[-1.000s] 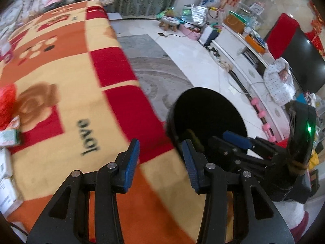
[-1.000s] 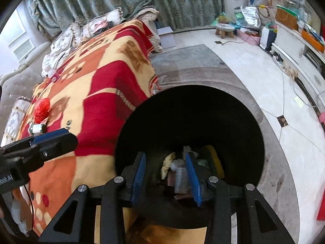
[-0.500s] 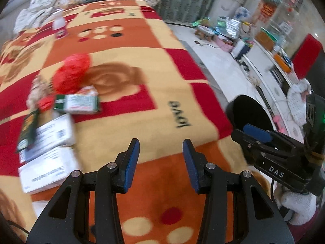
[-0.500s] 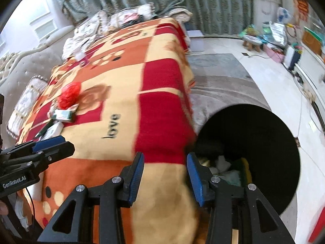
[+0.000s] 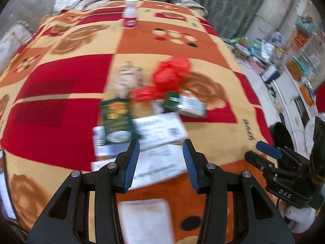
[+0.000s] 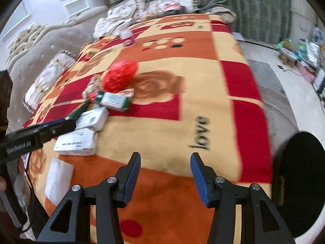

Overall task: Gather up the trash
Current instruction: 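Return both open tools from the bin to the blanket, then grasp the green biscuit packet with the left tool while the right grasps the red bag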

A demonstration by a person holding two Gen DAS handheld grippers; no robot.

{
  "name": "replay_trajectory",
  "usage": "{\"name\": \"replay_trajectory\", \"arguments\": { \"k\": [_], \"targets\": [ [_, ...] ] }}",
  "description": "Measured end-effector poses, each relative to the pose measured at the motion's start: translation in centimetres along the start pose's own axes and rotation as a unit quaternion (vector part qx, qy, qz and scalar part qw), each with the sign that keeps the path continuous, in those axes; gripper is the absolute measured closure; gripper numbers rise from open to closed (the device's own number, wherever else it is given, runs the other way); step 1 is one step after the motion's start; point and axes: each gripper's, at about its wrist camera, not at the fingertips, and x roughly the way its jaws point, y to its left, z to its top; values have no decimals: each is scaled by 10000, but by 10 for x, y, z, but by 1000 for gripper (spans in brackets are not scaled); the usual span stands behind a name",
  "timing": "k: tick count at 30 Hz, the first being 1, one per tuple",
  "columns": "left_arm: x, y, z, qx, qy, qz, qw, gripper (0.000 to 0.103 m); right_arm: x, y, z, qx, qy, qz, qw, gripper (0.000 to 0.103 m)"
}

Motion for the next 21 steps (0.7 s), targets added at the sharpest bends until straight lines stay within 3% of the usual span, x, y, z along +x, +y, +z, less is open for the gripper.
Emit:
{"name": "replay_trajectory", "arguments": {
  "k": [8,14,16,19,21],
  "targets": [
    [8,51,12,-503,98,95,9986,60,31,40,23,-415,154,237,9987,50],
    [9,65,22,-693,138,-113,9974,60,50,59,43,-646,217,320,9972,47],
    [5,66,24,-672,112,-232,9974,60,53,63,48,-644,217,375,9970,46],
    [-1,67,26,-525,-27,-173,9985,59,56,67,61,-613,157,481,9968,36],
    [-1,71,28,-469,-88,-126,9988,59,60,70,71,-601,117,523,9968,35]
  ]
}}
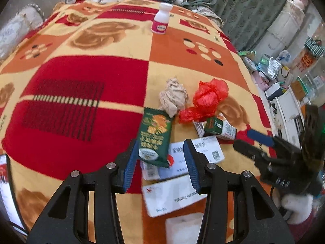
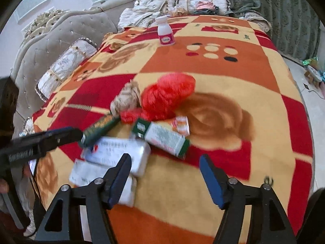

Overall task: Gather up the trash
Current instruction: 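Grasp the green biscuit packet with the left tool while the right grasps the red bag, then carry the biscuit packet and red bag over the black bin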

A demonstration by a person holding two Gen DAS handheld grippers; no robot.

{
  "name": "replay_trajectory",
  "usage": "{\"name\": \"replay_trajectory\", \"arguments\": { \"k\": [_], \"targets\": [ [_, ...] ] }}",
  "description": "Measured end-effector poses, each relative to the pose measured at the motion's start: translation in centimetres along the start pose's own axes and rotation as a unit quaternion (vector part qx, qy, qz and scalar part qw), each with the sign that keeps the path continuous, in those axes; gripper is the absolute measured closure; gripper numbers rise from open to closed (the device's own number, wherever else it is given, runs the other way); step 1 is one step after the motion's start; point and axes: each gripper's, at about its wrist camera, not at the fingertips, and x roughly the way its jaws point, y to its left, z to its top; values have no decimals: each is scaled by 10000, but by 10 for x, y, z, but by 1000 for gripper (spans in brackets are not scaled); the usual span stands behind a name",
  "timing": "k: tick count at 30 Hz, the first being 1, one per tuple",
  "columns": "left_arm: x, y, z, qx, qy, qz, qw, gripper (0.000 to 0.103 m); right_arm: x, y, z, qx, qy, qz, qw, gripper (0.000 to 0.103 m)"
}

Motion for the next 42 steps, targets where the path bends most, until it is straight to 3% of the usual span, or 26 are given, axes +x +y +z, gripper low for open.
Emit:
{"name": "replay_trajectory", "arguments": {
  "k": [6,11,14,20,21,22,23,24,33,42],
  "targets": [
    [11,9,11,180,16,131,9998,55,13,7,32,-94,-76,-5,9999,35],
    [31,1,16,375,218,49,9990,51,37,7,57,-53,-23,-26,10000,34],
    [47,-3,18,489,362,204,9979,50,51,7,66,-20,64,-40,10000,33],
    [62,11,19,187,512,81,9985,51,74,2,73,92,228,92,9997,33],
    [63,14,19,85,550,-8,9985,52,76,1,72,116,218,112,9996,36],
    [63,16,19,14,569,-81,9983,54,78,0,71,128,215,126,9996,48],
    [62,17,19,-19,566,-151,9983,62,79,0,71,138,228,150,9995,53],
    [60,17,18,6,528,-126,9985,63,80,0,71,150,216,164,9995,54],
    [21,17,11,-7,136,-77,9999,65,26,11,71,-102,-384,211,9990,57],
    [-6,-9,-1,151,-47,-199,9997,65,-22,13,43,-174,-548,160,9982,57]
  ]
}}
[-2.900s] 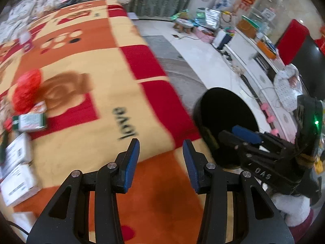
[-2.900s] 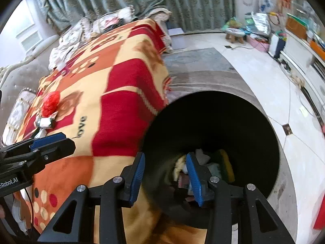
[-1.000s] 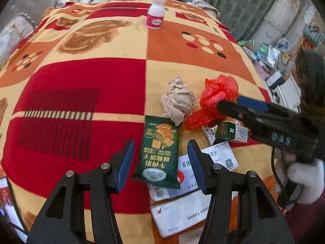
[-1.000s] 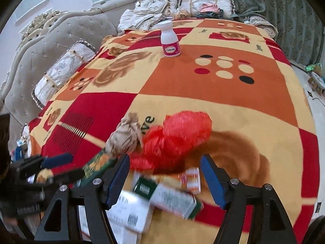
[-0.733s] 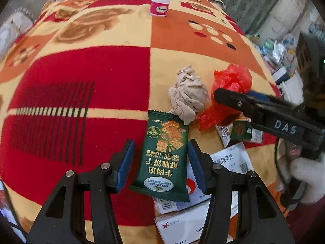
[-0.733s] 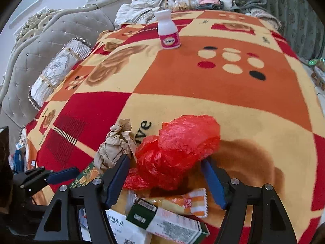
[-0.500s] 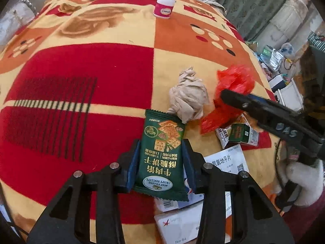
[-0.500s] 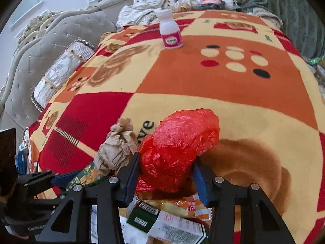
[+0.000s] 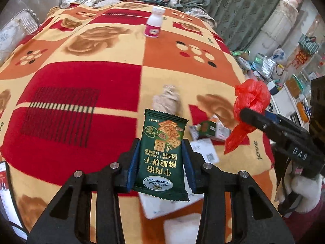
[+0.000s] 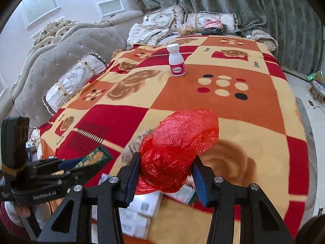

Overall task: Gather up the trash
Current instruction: 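Carry the biscuit packet and red bag over the black bin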

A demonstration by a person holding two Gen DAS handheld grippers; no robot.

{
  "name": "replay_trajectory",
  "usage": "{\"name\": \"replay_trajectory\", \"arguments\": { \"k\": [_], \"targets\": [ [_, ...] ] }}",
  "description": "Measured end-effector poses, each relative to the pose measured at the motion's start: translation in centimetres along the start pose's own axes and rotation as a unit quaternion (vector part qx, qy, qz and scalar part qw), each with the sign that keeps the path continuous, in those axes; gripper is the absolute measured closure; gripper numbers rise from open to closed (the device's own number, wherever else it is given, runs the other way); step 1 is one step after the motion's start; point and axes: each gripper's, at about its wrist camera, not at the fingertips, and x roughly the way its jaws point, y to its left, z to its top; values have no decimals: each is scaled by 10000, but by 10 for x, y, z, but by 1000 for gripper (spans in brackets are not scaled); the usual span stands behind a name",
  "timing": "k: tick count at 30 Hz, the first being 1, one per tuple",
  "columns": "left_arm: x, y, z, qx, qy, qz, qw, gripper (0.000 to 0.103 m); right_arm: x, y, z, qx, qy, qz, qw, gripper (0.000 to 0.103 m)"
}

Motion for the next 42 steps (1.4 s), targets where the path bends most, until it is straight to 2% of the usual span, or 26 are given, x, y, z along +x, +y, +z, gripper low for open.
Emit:
{"name": "replay_trajectory", "arguments": {
  "k": [17,42],
  "targets": [
    [0,-76,-22,505,23,-287,9983,65,-47,-22,-65,123,141,-253,9995,57],
    [17,-184,-37,1366,108,-626,9886,65,-111,-86,-112,759,-62,-751,9943,56]
  ]
}}
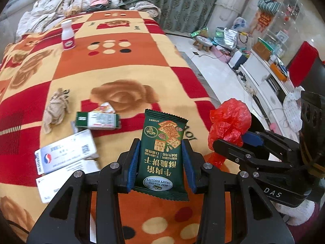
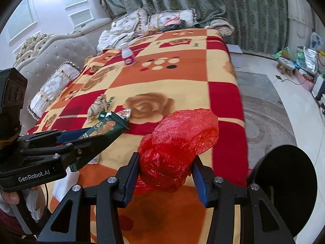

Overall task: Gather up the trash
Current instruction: 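Carry the biscuit packet and red bag over the black bin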

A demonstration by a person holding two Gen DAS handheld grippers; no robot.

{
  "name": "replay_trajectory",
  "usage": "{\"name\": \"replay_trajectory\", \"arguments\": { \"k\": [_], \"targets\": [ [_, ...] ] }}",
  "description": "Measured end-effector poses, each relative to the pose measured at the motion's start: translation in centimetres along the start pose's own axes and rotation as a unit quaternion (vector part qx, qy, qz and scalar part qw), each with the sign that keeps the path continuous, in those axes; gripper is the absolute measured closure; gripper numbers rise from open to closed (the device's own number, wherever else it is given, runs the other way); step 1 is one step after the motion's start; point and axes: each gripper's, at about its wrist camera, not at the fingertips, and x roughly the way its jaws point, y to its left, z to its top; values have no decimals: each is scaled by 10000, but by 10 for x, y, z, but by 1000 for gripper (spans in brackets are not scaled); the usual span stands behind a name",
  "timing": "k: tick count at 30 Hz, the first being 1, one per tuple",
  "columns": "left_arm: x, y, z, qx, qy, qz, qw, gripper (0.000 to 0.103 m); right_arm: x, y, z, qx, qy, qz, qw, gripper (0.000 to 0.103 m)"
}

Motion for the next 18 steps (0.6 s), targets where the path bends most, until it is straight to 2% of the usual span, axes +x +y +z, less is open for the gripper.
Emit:
{"name": "replay_trajectory", "arguments": {
  "k": [18],
  "targets": [
    [25,-63,6,420,158,-311,9985,65,-31,-59,-21,451,-126,-406,9981,56]
  ]
}}
